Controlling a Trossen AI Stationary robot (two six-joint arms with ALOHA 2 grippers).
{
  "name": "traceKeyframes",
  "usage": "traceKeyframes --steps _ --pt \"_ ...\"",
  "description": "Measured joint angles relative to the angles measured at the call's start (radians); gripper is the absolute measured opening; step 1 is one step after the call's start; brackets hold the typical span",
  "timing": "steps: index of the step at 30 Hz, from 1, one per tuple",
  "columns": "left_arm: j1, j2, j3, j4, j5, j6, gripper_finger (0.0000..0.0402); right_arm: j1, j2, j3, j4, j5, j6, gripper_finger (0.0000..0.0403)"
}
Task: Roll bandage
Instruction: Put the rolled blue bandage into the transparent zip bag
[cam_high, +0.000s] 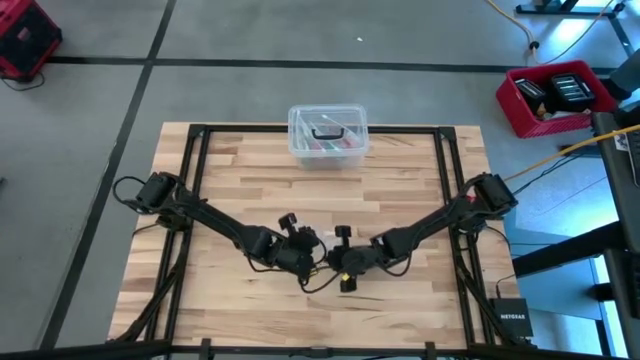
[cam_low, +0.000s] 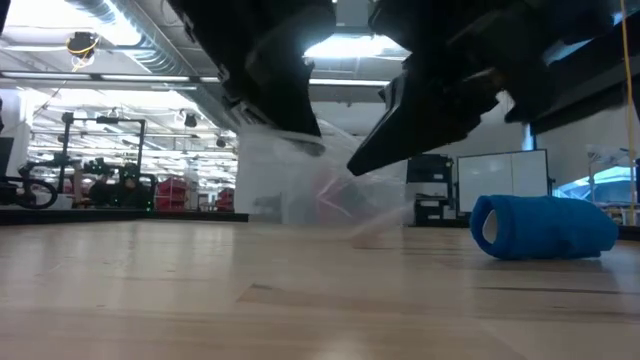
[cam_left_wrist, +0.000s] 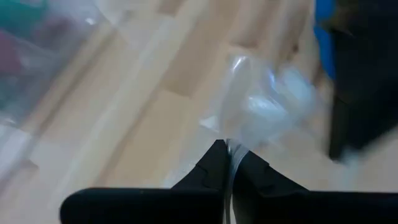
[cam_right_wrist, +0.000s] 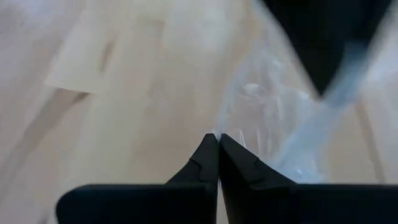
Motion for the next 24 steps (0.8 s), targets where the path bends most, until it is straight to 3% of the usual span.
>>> traceKeyframes --steps 5,12,17,21,24 --pt "0.002 0.000 0.000 0.057 -0.059 0.074 0.0003 0.008 0.000 0.000 0.005 -0.040 -0.001 0.0007" --pt "-0.028 -0.001 0.000 0.174 -0.052 0.344 0.0003 0.010 0.000 -0.001 0.007 -0.045 0.033 0.0007" --pt "-0.028 -0.001 0.000 0.145 -0.049 0.267 0.0001 0.010 0.000 -0.001 0.007 -0.048 0.083 0.0007" --pt "-0.019 0.000 0.000 0.137 -0.052 0.207 0.0002 0.008 0.000 -0.001 0.026 -0.075 0.279 0.0012" --pt "-0.012 0.000 0.000 0.119 -0.054 0.174 0.0001 -0.004 0.000 -0.001 0.051 -0.074 0.309 0.0022"
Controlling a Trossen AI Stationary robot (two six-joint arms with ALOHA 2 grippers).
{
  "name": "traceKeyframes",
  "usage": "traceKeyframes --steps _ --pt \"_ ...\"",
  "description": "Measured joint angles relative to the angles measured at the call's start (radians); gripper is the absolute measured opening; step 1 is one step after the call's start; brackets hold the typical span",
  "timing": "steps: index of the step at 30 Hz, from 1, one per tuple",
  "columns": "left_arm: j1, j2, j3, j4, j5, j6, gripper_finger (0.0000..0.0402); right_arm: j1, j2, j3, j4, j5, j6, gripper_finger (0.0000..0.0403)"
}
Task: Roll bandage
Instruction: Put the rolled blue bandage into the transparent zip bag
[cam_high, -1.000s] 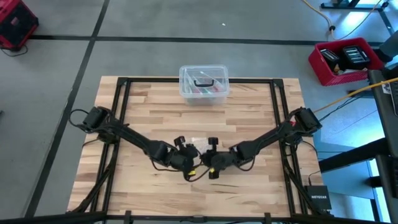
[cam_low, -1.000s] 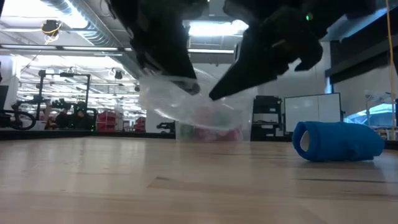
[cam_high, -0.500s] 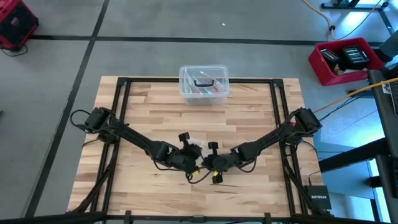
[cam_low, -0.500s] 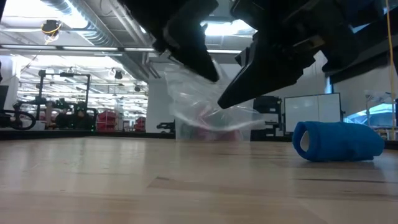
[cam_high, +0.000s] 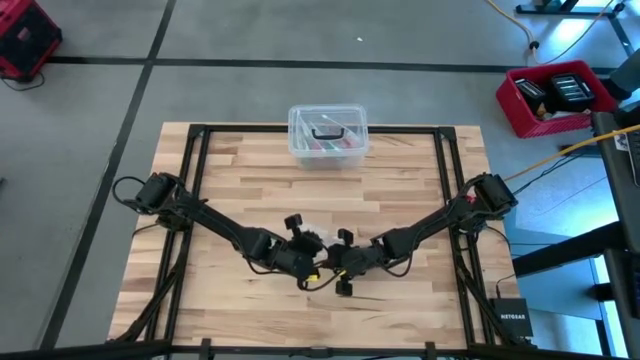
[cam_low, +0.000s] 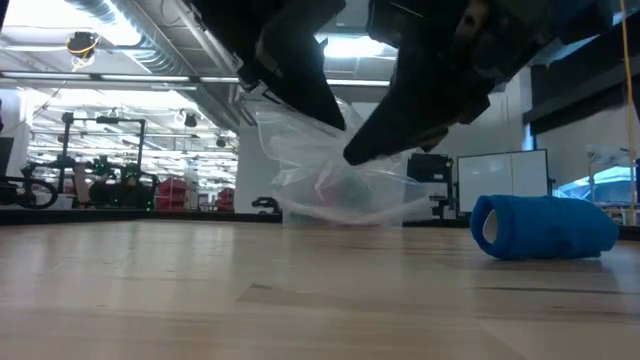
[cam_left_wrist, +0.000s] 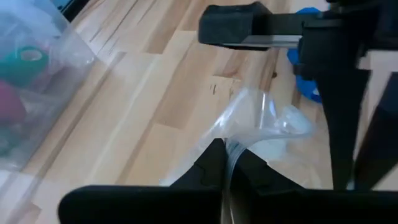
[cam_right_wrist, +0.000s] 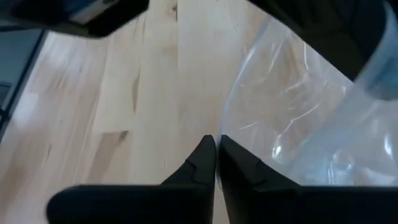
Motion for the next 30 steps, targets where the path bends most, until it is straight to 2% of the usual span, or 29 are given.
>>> traceKeyframes --steps 8,14,19,24,30 --pt "0.012 0.000 0.000 -0.001 -0.002 -0.088 0.0001 0.001 0.052 -0.001 0.096 0.017 -0.096 0.0048" --pt "0.015 0.002 0.000 -0.004 -0.001 -0.119 0.0001 0.006 0.079 -0.001 0.108 0.046 -0.175 0.0034" --pt "0.015 0.002 0.000 -0.010 0.008 -0.096 0.0002 0.007 0.079 0.006 0.115 0.071 -0.143 0.0035" --pt "0.011 0.002 0.000 -0.016 0.017 -0.087 0.0002 0.007 0.079 0.044 0.078 0.044 -0.175 0.0106" --pt "-0.005 0.002 0.000 -0.018 0.018 -0.066 0.0003 0.007 0.061 0.098 -0.095 0.071 -0.195 0.0215"
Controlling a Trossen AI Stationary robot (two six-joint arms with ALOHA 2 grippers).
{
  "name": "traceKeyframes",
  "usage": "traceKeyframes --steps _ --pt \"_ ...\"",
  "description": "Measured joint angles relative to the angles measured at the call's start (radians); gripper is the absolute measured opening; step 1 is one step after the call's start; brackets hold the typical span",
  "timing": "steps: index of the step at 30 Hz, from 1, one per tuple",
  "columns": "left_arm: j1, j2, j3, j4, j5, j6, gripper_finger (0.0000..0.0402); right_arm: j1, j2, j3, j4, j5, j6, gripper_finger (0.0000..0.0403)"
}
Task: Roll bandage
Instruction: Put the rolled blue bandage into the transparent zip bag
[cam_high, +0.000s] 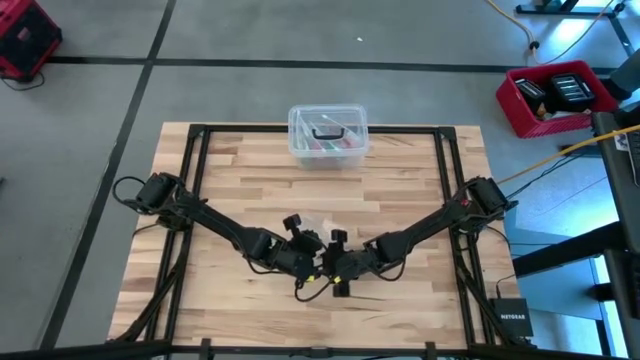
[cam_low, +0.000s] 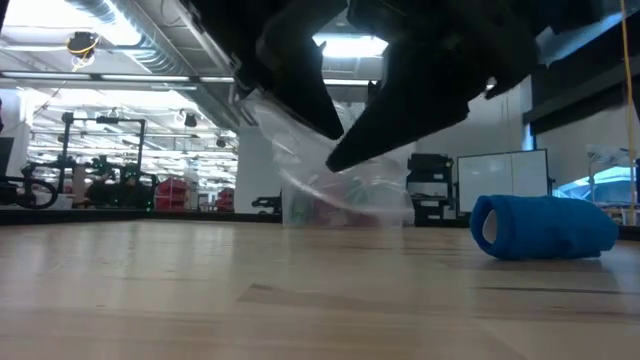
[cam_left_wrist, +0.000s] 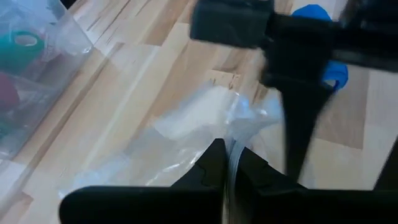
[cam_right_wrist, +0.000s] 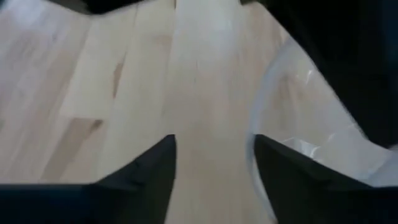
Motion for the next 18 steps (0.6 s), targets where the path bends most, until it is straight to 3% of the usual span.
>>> traceKeyframes --steps 7,18 --pt "-0.006 0.000 0.000 -0.004 0.003 -0.002 0.0003 0.001 -0.044 0.041 -0.133 -0.046 0.005 0.0285" --pt "-0.006 0.000 0.000 0.001 0.003 -0.003 0.0004 0.000 -0.097 0.041 -0.148 -0.019 -0.010 0.0283"
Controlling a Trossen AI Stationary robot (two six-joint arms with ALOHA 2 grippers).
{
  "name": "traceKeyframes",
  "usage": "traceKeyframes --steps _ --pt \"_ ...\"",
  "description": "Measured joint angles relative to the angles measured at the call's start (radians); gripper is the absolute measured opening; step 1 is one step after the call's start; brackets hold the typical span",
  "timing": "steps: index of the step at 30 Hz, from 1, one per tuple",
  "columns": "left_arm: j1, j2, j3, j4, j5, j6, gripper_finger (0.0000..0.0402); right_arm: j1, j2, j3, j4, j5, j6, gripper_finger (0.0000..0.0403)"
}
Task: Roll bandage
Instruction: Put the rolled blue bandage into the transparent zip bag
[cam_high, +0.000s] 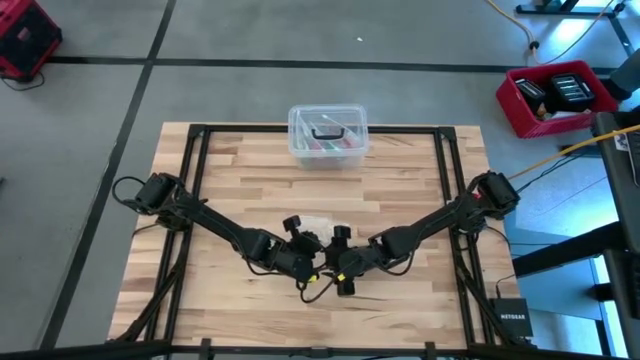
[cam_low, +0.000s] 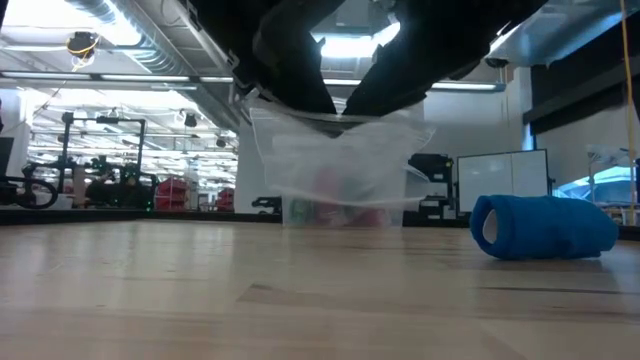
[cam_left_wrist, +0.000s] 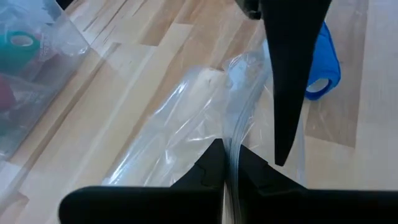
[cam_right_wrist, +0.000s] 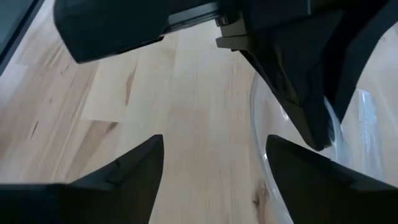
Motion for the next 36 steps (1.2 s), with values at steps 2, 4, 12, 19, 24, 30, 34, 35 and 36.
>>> traceKeyframes --steps 2,4,12,19,24,30,34,35,36 --pt "0.000 0.000 0.000 0.003 0.000 -0.002 0.0004 0.000 0.000 0.000 0.001 0.000 0.000 0.0279" --pt "0.000 0.000 0.000 0.004 0.000 -0.012 0.0004 0.000 0.000 0.000 0.002 0.004 0.001 0.0276" --pt "0.000 -0.001 0.000 0.012 -0.004 -0.037 0.0004 0.000 0.016 0.000 0.082 0.095 0.000 0.0260" --pt "0.007 -0.001 -0.002 0.039 0.002 -0.047 0.0004 0.007 0.104 0.001 0.172 0.066 -0.001 0.0242" --pt "0.024 -0.001 0.000 0.044 0.003 -0.055 0.0004 0.027 0.136 0.001 0.234 0.047 0.000 0.0232" --pt "0.034 -0.001 0.000 0.059 0.002 -0.059 0.0004 0.026 0.137 0.001 0.237 -0.054 -0.002 0.0231" --pt "0.042 -0.001 0.000 0.031 -0.005 -0.093 0.0004 0.027 0.136 0.001 0.210 -0.112 0.005 0.0231" --pt "0.043 0.000 0.000 0.029 -0.006 -0.095 0.0004 0.027 0.136 0.001 0.202 -0.115 0.007 0.0231" --pt "0.043 0.000 0.000 0.030 -0.006 -0.097 0.0004 0.027 0.136 0.001 0.202 -0.115 0.009 0.0231"
